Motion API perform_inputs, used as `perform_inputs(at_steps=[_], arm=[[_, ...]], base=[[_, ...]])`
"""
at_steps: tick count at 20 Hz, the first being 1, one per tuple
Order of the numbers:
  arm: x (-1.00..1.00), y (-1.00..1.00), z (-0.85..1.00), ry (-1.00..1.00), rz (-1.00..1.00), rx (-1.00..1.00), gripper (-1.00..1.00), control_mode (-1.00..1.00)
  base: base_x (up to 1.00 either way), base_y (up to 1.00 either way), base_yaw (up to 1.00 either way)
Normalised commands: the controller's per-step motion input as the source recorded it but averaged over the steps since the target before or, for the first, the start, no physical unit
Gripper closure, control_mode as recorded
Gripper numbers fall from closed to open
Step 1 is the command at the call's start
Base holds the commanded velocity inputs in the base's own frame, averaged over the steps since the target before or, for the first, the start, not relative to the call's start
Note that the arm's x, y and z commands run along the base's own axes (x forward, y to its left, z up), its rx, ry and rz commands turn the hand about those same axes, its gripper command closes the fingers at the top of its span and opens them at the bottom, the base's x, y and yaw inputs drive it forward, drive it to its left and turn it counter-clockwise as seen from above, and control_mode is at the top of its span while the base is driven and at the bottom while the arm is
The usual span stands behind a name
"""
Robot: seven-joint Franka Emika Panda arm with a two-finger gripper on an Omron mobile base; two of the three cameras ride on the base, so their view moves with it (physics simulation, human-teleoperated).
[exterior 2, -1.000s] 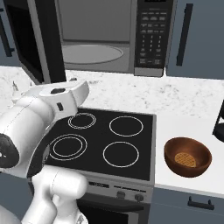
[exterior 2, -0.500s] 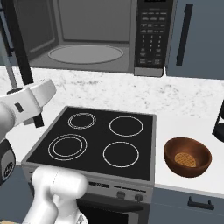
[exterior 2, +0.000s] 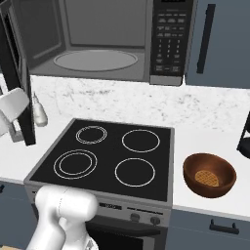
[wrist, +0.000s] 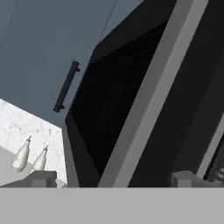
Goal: Open the microwave, place the bowl with waffle inside the microwave, then close the microwave door and turn it on.
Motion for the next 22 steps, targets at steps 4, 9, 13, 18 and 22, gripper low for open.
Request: perform_inputs(at_steps=[4, 9, 13, 18, 22], arm=[[-0.13, 1.00, -0.15, 0.01, 0.00, -0.19, -1.00, -1.00], [-0.74, -0.27, 0.10, 0.15, 0.00, -0.01, -1.00, -1.00], [-0.90, -1.00, 0.28, 0.21, 0.00, 0.03, -1.00, -1.00], [-0.14, -0.99, 0.39, 0.29, 0.10, 0.12, -1.00, -1.00], [0.63, -0.67, 0.24, 0.28, 0.33, 0.23, -1.00, -1.00]], base=[[0.00, 0.00, 0.00], [0.00, 0.00, 0.00], [0.00, 0.00, 0.00], [0.00, 0.00, 0.00], [0.00, 0.00, 0.00]])
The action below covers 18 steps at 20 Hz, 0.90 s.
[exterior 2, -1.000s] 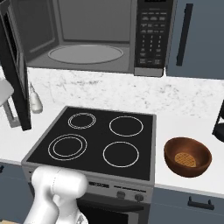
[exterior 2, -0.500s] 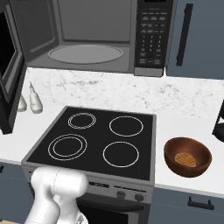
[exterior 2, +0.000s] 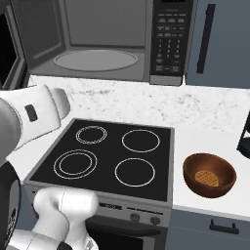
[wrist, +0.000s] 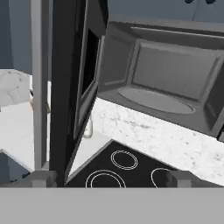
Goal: Open the microwave, place the bowl with waffle inside the microwave, then close the microwave door and turn it on.
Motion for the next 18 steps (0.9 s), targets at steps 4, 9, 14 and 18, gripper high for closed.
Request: perform_inputs(at_steps=[4, 9, 14, 18], arm=[[0.87, -0.27, -0.10, 0.35, 0.26, 0.24, -1.00, -1.00], [0.98, 0.12, -0.92, 0.28, 0.05, 0.36, -1.00, -1.00], [1.00, 0.13, -0.66, 0.21, 0.00, 0.53, -1.00, -1.00], [0.97, 0.30, -0.77, 0.16, 0.00, 0.54, -1.00, -1.00]], base=[[0.00, 0.00, 0.00], [0.00, 0.00, 0.00], [0.00, 0.00, 0.00], [0.00, 0.00, 0.00]])
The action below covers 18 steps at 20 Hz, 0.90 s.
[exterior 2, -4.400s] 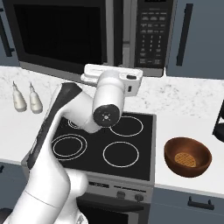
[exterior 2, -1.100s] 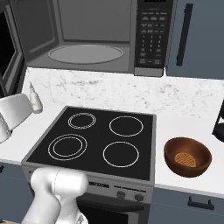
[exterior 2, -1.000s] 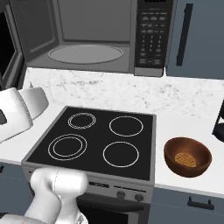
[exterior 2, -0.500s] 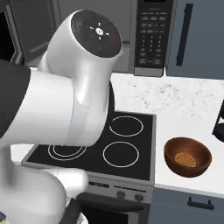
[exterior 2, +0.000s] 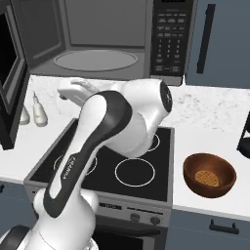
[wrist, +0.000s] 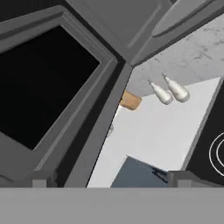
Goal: Open the microwave, place the bowl with waffle inside the microwave, then close the microwave door and turn it on.
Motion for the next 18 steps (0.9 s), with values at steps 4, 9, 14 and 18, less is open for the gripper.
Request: perform_inputs(at_steps=[4, 9, 14, 18], arm=[[0.78, 0.74, -0.42, 0.09, -0.01, 0.41, -1.00, -1.00], [0.24, 0.99, 0.29, 0.15, -0.01, 0.14, -1.00, -1.00], [0.00, 0.99, 0.62, 0.33, 0.11, 0.00, -1.00, -1.00], [-0.01, 1.00, 0.48, 0.36, 0.18, 0.00, -1.00, -1.00]], base=[[0.00, 0.00, 0.00], [0.00, 0.00, 0.00], [0.00, 0.00, 0.00], [0.00, 0.00, 0.00]])
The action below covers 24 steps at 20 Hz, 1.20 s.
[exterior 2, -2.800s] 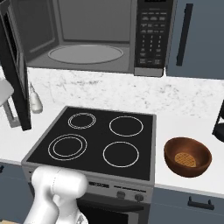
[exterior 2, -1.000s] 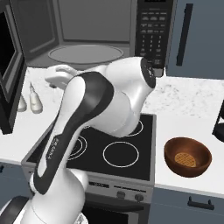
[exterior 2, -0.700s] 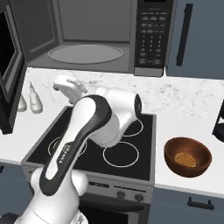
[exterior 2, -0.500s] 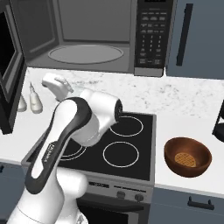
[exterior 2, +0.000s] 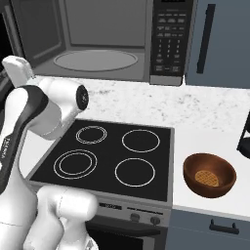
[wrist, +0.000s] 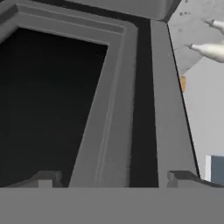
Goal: Open the microwave, place the bowl with waffle inside the microwave, then close the microwave door and turn it on.
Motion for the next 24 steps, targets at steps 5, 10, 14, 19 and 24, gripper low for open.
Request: perform_inputs(at_steps=[5, 10, 14, 19, 24], arm=[[0.00, 1.00, 0.09, 0.40, 0.17, 0.00, -1.00, -1.00], [0.03, 0.69, -0.06, 0.21, 0.02, 0.00, -1.00, -1.00], [-0.45, -0.79, -0.05, -0.05, -0.09, -0.02, -1.00, -1.00], [-0.49, -1.00, -0.01, -0.14, -0.15, 0.00, -1.00, -1.00], [-0.35, -1.00, -0.06, -0.11, -0.16, -0.02, -1.00, -1.00]], base=[[0.00, 0.00, 0.00], [0.00, 0.00, 0.00], [0.00, 0.00, 0.00], [0.00, 0.00, 0.00], [0.00, 0.00, 0.00]])
